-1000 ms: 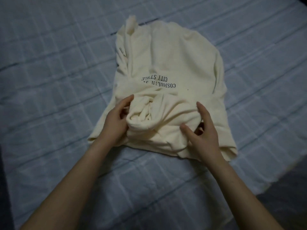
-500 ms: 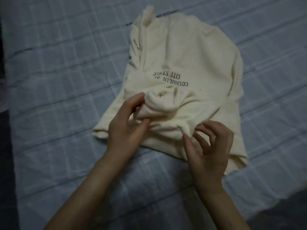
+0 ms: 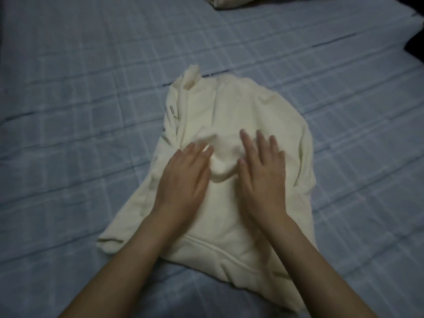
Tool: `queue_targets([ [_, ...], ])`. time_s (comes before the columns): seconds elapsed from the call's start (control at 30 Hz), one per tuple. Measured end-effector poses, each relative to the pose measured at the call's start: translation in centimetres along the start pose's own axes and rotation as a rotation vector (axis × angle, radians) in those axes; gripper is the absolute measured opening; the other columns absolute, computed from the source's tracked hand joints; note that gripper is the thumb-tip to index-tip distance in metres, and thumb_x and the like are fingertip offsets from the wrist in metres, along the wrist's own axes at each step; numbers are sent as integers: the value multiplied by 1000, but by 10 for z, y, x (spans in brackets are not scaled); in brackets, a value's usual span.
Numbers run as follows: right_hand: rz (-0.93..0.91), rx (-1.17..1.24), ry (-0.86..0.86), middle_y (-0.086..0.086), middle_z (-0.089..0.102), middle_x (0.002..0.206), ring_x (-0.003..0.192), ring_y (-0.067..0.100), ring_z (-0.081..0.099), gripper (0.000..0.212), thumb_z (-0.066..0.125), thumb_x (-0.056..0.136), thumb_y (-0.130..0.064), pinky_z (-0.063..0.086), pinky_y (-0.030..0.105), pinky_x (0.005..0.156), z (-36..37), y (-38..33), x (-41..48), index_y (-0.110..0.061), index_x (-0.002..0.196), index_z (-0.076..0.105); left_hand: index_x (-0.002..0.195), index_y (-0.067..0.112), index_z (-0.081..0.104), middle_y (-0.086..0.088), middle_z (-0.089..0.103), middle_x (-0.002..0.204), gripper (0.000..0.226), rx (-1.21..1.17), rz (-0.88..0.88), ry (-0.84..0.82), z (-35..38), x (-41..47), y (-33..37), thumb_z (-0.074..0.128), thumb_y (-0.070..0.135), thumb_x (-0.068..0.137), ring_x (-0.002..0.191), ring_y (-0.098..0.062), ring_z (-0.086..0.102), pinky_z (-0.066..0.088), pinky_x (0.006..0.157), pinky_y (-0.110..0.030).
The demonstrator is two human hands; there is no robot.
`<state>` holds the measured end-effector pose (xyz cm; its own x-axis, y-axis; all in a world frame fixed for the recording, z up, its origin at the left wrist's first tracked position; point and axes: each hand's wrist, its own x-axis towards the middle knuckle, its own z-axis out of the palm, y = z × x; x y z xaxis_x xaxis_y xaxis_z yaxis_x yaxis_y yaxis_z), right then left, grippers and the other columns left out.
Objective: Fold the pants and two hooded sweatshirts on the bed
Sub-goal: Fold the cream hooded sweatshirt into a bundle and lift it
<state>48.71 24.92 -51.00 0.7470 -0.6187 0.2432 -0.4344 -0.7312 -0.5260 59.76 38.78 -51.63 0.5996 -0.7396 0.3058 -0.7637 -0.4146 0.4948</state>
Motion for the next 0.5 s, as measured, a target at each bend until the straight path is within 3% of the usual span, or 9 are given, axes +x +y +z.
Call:
queue_targets([
  [0.1, 61, -156, -228, -1, 9, 168, 155, 24, 2, 54, 27, 104, -47, 5, 49, 123, 29, 23, 1, -42, 157, 18, 156, 31, 22, 8, 16, 164, 53, 290, -66, -302, 33, 3, -27, 25, 43, 104, 152, -17, 7, 2, 121, -44],
  [0.17, 141, -131, -350, -4, 5, 168, 154, 24, 3, 56, 23, 103, -51, 6, 51, 123, 48, 40, 2, -47, 156, 10, 156, 31, 19, 8, 16, 164, 55, 352, -55, -349, 48, 3, -43, 20, 46, 103, 152, -17, 8, 4, 121, -46],
  [0.3, 156, -146, -374, -7, 8, 168, 154, 27, 8, 56, 20, 102, -54, 8, 51, 122, 70, 56, 5, -49, 156, 7, 156, 28, 24, 4, 27, 161, 59, 349, -65, -399, 64, 4, -52, 18, 45, 100, 149, -21, 22, 13, 120, -51],
  [0.5, 211, -125, -545, 1, 3, 169, 153, 32, 7, 56, 25, 105, -50, 7, 50, 123, 40, 37, 15, -44, 157, 8, 157, 29, 12, 4, 7, 166, 57, 303, -100, -545, 39, 14, -35, 26, 42, 104, 152, -18, 5, 4, 122, -46],
])
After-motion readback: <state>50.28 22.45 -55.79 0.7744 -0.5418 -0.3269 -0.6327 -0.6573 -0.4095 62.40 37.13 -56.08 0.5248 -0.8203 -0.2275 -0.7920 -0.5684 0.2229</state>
